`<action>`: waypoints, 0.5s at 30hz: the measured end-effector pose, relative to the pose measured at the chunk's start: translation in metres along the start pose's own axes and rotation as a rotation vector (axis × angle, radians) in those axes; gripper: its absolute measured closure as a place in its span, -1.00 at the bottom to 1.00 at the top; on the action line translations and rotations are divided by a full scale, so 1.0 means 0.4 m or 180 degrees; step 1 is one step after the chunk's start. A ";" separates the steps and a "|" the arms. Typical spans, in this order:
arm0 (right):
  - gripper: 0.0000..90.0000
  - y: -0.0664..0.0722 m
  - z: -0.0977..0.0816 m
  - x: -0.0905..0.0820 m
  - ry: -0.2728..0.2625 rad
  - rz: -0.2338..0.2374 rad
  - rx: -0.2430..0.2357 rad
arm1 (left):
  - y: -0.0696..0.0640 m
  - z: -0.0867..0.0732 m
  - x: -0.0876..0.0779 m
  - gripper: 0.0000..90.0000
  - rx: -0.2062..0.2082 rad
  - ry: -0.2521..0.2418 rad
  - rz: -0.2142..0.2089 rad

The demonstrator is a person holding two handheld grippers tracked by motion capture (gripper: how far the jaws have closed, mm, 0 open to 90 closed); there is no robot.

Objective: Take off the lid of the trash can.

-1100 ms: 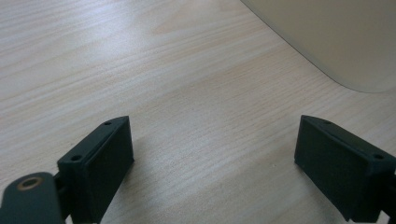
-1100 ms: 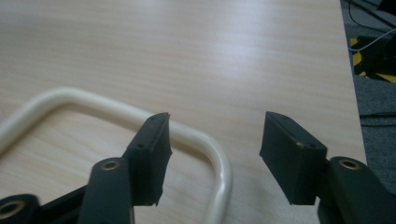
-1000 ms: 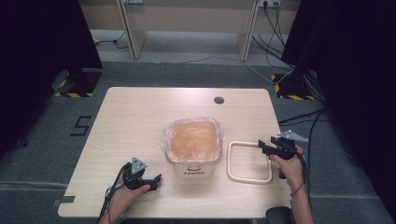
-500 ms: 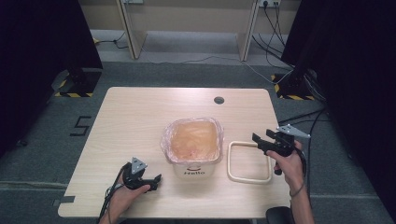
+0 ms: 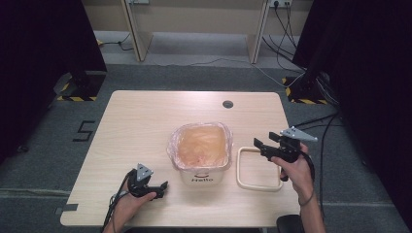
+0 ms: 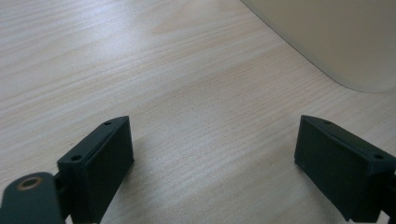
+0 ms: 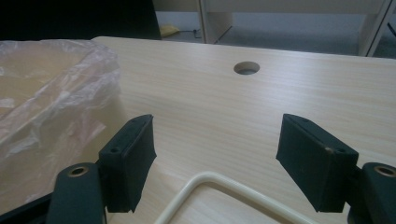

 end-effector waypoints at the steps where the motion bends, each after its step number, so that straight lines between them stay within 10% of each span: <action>1: -0.39 0.005 0.000 0.002 0.0003 0.0019 -0.0016 | 0.000 0.000 0.000 -0.76 0.0000 0.0000 0.0000; 15: -0.39 0.076 0.019 0.008 -0.0026 0.0261 -0.0090 | 0.000 0.000 0.000 -0.76 -0.0003 -0.0003 0.0001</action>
Point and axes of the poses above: each handheld gripper's, and its own axes: x roughly forward along the jaws, z roughly out of its top, y roughly to its left, the point moved 2 cm from there along x, roughly forward along the jaws, and after that the axes turned 8 degrees about -y, right-handed, at the moved point
